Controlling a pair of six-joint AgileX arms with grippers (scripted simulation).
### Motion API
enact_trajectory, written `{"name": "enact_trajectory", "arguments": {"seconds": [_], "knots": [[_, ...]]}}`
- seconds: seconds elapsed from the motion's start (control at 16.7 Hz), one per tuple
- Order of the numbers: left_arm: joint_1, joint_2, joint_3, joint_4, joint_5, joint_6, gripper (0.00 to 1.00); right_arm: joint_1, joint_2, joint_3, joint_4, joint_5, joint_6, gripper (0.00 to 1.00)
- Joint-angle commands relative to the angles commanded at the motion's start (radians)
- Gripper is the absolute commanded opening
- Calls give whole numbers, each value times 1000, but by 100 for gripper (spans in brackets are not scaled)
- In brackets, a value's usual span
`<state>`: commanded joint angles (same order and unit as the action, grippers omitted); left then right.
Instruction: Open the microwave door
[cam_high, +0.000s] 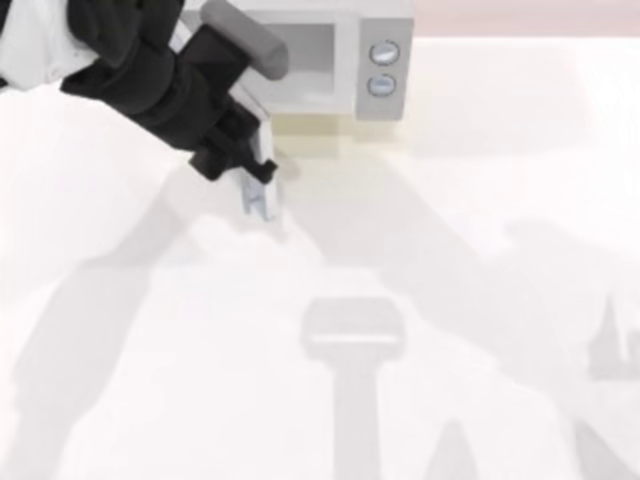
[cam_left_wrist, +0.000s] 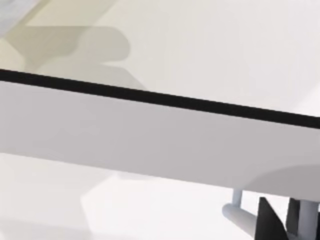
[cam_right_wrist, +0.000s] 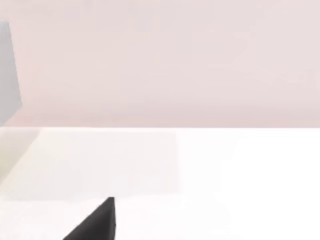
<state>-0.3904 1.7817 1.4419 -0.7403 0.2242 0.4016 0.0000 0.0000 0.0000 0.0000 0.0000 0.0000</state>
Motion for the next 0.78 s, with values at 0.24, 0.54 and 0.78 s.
{"name": "enact_trajectory", "arguments": {"seconds": [0.24, 0.54, 0.78], "knots": [[14, -6, -12, -8, 17, 35, 0, 0, 0, 0, 0, 0, 0, 100], [14, -6, -12, -8, 17, 35, 0, 0, 0, 0, 0, 0, 0, 100], [14, -6, -12, -8, 17, 35, 0, 0, 0, 0, 0, 0, 0, 100]]}}
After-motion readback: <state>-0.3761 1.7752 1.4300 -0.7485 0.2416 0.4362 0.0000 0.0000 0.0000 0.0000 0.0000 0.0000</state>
